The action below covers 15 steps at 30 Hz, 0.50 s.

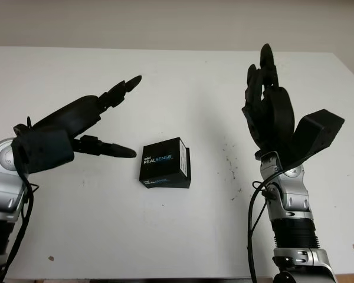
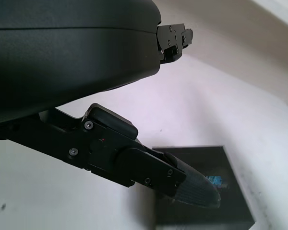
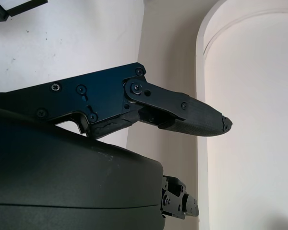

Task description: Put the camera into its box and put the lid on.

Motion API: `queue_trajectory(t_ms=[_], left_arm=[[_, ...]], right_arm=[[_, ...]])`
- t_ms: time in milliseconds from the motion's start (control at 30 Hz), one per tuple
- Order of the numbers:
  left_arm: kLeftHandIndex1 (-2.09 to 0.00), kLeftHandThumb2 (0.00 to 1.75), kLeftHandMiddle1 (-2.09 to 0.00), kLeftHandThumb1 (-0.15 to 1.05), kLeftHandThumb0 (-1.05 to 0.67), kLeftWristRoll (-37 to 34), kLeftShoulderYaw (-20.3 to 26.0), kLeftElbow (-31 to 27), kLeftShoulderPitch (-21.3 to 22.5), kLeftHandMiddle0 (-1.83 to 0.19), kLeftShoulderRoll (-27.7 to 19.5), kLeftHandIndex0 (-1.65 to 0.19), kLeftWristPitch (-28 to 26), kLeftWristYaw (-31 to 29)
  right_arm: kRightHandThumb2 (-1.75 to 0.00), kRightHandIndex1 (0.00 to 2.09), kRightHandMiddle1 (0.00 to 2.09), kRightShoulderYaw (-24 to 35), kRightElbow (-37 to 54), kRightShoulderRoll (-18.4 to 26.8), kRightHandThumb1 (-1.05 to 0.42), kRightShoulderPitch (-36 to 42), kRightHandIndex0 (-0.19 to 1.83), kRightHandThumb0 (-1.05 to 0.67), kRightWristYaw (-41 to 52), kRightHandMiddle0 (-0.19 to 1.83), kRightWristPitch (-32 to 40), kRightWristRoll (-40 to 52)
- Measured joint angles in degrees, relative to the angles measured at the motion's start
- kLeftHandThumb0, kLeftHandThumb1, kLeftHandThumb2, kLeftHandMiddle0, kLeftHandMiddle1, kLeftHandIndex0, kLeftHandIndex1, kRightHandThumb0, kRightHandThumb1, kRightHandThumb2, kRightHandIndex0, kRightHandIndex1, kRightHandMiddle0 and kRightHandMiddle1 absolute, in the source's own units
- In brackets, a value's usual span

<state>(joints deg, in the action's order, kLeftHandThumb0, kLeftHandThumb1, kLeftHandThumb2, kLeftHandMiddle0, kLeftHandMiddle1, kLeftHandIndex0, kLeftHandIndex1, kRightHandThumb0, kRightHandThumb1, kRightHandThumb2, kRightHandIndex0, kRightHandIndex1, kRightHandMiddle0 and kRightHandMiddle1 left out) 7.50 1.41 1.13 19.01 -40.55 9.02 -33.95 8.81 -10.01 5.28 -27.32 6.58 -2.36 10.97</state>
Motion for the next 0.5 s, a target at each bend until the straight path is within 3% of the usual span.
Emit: queue_trajectory(t_ms=[267,500], left_arm=[[0.0,0.04,0.0,0.89,-0.89,2.72,-0.79,-2.34,-5.93,0.19,0.31,0.19,0.72,1.07],[0.0,0.05,0.0,0.88,-0.86,3.28,-2.5,-1.67,-6.97,0.19,3.53,0.19,0.79,3.45]], right_arm=[[-0.7,0.05,0.05,0.98,2.33,0.44,-1.05,-0.57,-0.19,-0.7,-2.01,-0.19,2.34,0.18],[-0.71,0.03,0.01,1.08,2.32,1.48,-1.05,-0.64,-0.19,-0.71,-1.53,-0.18,2.38,0.2]])
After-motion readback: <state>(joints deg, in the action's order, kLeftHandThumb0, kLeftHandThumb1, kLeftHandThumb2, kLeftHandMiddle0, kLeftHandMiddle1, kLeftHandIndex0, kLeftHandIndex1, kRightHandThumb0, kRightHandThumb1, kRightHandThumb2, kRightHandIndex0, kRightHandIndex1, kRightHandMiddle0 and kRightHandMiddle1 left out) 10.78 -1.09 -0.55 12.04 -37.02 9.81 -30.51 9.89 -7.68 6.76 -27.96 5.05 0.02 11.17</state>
